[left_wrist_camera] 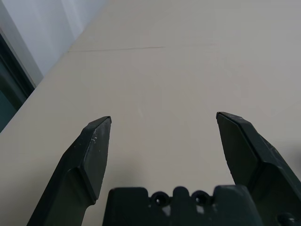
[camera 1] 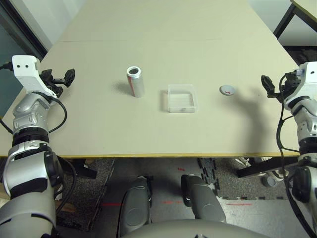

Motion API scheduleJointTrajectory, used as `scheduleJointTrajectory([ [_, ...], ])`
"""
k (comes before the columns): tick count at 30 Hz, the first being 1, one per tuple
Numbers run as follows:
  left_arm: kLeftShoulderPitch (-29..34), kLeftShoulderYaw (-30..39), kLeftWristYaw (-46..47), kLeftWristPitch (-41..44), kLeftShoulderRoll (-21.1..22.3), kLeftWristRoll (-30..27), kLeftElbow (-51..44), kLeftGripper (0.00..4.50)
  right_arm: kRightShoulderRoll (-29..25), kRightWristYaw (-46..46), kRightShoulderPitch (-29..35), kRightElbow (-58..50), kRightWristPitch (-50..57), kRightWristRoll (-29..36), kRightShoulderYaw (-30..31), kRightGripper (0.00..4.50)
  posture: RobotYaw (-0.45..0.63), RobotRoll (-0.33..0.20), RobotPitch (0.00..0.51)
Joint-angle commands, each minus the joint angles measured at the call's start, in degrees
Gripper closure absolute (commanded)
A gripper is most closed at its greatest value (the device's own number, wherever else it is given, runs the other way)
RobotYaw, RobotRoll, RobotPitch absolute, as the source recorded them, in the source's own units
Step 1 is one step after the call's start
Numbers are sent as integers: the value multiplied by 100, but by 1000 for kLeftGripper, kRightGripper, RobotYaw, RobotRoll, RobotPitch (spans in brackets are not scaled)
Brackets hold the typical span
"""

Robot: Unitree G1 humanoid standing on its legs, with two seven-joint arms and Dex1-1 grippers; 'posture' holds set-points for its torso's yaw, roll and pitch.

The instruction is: Pour the medicine from the bottle into the box.

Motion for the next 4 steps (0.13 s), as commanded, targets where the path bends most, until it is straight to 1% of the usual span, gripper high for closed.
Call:
scheduleJointTrajectory([
  [1,0,-42,-15,-20,79,64,43,17,29,56,-43,193,-99,-3,20,0,-92,0,194],
  [4,45,-38,-22,-17,77,56,4,17,61,103,-58,206,-105,8,30,0,-85,0,194],
])
